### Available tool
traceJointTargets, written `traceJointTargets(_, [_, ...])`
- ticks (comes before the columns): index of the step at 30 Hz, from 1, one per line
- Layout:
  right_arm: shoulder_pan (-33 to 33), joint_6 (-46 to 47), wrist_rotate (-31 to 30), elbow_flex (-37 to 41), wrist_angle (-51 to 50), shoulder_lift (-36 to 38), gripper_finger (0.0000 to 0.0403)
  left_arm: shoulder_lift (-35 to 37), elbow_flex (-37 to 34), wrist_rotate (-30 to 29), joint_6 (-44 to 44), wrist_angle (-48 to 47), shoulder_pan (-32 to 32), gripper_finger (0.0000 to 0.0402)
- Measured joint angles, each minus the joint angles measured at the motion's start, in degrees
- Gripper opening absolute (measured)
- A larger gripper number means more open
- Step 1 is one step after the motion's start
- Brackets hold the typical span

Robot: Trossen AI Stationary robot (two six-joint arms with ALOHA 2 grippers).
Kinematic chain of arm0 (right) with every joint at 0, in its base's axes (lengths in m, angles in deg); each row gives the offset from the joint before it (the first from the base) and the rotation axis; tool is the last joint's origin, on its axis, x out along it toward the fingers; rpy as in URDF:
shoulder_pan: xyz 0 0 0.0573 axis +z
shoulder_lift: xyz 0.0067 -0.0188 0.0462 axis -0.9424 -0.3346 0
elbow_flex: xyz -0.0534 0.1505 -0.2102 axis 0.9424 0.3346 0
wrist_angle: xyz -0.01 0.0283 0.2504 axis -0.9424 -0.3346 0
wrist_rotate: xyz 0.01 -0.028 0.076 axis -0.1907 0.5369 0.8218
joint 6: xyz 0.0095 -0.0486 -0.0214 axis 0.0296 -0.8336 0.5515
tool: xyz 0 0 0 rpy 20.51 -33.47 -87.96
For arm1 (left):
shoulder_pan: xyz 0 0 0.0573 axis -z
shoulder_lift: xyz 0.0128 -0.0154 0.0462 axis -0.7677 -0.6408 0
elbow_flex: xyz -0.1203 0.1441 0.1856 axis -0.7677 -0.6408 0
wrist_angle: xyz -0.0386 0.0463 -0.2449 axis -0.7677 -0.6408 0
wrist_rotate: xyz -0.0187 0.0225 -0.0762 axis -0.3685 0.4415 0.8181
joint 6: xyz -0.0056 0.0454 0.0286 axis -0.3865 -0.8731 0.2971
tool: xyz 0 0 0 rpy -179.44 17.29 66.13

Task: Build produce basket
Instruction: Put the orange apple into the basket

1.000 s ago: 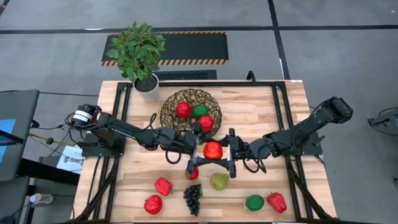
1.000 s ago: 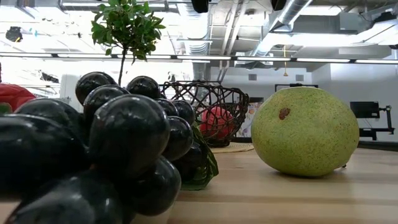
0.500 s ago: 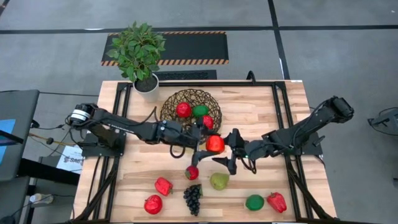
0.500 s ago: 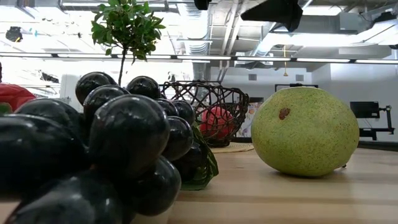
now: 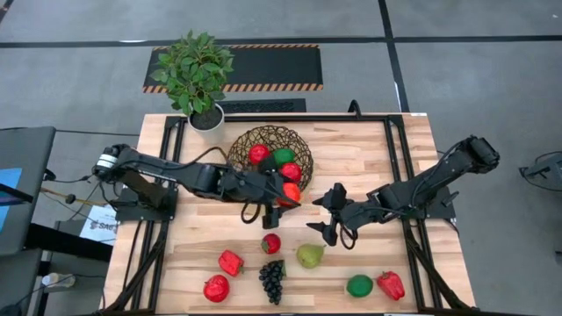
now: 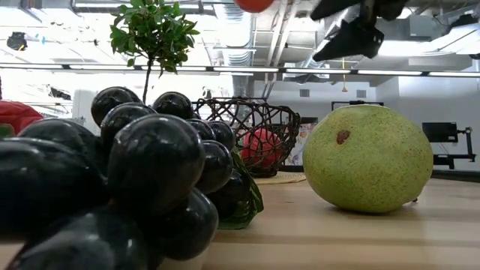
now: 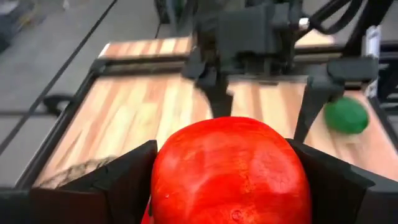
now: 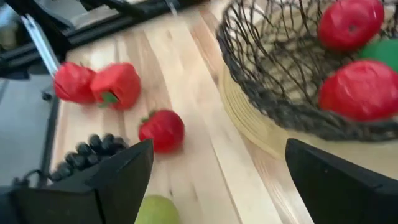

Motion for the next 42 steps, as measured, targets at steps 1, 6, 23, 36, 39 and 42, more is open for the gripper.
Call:
traceJointTargets(1, [0.0, 0.4, 0.1, 0.0, -1.2, 0.0, 0.0380, 0.0, 0.7, -1.1, 1.2, -1.8, 0.3, 0.0317])
traceJointTargets(6, [-0.4, 1.5, 1.1, 0.0, -6.7, 0.0, 0.0380, 1.2, 3.4, -6.8, 9.1, -17.1, 1.6, 0.0318])
traceJointTargets(23, [-5.1, 3.2, 2.5, 0.1, -8.5, -0.3, 0.0379, 18.7, -16.4, -12.8, 27.5, -20.3, 2.7, 0.0318])
traceJointTargets(36, [-5.7, 3.2, 2.5, 0.0, -8.5, -0.3, 0.0379, 14.9, -21.9, -6.2, 19.9, -4.9, -6.7, 0.0318])
traceJointTargets(39, [-5.7, 3.4, 2.5, 0.0, -8.7, -0.3, 0.0379, 13.5, -21.5, -1.4, 19.4, -4.8, -9.4, 0.0318])
traceJointTargets(42, [-5.7, 3.4, 2.5, 0.0, -9.0, -0.3, 0.0379, 13.4, -21.3, -0.6, 18.9, -4.7, -11.7, 0.0318])
